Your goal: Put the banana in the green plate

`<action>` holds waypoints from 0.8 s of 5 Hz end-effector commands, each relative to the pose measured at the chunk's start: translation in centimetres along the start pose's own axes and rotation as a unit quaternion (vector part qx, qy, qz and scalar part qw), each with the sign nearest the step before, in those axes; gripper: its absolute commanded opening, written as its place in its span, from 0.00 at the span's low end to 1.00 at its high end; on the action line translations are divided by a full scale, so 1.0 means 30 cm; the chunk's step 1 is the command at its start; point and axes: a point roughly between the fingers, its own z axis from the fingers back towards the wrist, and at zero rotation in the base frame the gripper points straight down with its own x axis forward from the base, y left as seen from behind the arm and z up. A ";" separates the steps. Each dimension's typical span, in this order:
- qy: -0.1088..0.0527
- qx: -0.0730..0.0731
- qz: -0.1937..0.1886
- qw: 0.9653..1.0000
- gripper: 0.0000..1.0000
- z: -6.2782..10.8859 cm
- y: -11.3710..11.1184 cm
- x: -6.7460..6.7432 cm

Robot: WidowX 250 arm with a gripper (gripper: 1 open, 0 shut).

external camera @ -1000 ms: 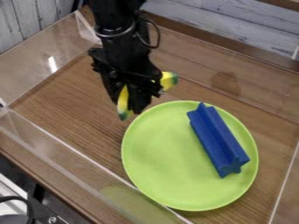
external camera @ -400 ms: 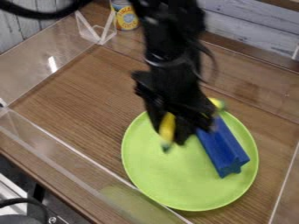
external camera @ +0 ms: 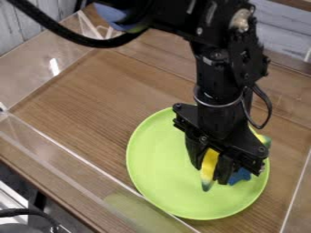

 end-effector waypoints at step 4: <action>-0.027 -0.020 0.003 0.999 0.00 0.009 -0.046 0.055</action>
